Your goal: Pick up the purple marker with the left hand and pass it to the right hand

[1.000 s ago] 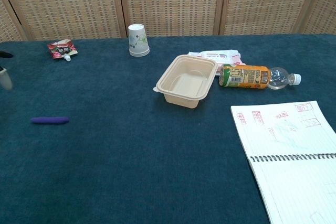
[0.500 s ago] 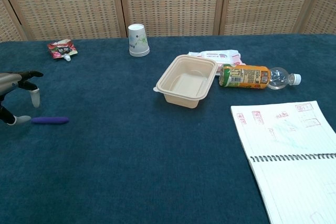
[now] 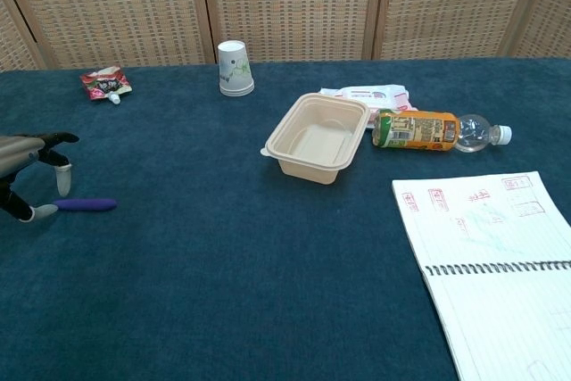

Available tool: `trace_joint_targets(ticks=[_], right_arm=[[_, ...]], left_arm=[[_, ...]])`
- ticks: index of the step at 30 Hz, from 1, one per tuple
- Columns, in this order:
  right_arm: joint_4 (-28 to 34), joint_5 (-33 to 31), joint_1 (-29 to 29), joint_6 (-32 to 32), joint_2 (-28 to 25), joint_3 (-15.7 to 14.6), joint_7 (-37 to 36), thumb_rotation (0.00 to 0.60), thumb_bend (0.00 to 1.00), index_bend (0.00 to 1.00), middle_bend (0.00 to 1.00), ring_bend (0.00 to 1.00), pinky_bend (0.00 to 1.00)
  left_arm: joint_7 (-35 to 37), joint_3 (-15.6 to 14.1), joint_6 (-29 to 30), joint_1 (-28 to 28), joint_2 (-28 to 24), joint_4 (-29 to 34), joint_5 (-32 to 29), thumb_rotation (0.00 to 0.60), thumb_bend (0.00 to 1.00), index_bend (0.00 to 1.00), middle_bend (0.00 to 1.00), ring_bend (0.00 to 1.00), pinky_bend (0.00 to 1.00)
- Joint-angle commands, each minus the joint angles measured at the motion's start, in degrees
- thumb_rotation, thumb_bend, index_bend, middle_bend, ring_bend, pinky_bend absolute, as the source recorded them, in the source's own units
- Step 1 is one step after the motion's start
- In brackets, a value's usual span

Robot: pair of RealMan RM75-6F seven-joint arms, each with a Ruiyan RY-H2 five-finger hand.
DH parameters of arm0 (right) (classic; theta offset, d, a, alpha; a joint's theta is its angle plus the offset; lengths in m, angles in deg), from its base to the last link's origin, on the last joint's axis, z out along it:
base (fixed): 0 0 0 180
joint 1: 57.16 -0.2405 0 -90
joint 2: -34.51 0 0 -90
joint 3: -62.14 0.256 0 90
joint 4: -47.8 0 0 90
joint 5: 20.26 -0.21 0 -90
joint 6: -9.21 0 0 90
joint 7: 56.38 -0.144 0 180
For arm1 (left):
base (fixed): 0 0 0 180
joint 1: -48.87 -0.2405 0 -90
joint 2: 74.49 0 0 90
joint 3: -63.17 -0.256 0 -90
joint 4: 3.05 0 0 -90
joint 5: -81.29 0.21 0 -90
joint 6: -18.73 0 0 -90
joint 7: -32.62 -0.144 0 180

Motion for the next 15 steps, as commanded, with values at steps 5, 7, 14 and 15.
trace_joint_targets(ticks=[5, 7, 14, 15], right_arm=[[0.0, 0.0, 0.0, 0.0, -0.1, 0.0, -0.1, 0.6, 0.0, 0.13, 0.0, 0.0, 0.0], [0.0, 0.0, 0.0, 0.0, -0.1, 0.0, -0.2, 0.6, 0.0, 0.13, 0.0, 0.0, 0.0], [0.0, 0.0, -0.1, 0.2, -0.2, -0.1, -0.7, 0.6, 0.0, 0.13, 0.0, 0.0, 0.0], [-0.1, 0.0, -0.1, 0.2, -0.2, -0.1, -0.8, 0.6, 0.0, 0.13, 0.0, 0.0, 0.0]], left_arm=[[0.1, -0.3, -0.2, 0.3, 1.0, -1.0, -0.2, 0.6, 0.37, 0.49, 0.0, 0.0, 0.0], [0.1, -0.3, -0.1, 0.4, 1.1, -1.1, -0.2, 0.6, 0.37, 0.49, 0.0, 0.0, 0.0], [-0.1, -0.3, -0.2, 0.6, 1.7, -1.5, -1.0, 0.6, 0.37, 0.51, 0.0, 0.0, 0.0], [-0.1, -0.4, -0.3, 0.7, 1.7, -1.6, -1.0, 0.6, 0.37, 0.51, 0.0, 0.0, 0.0]])
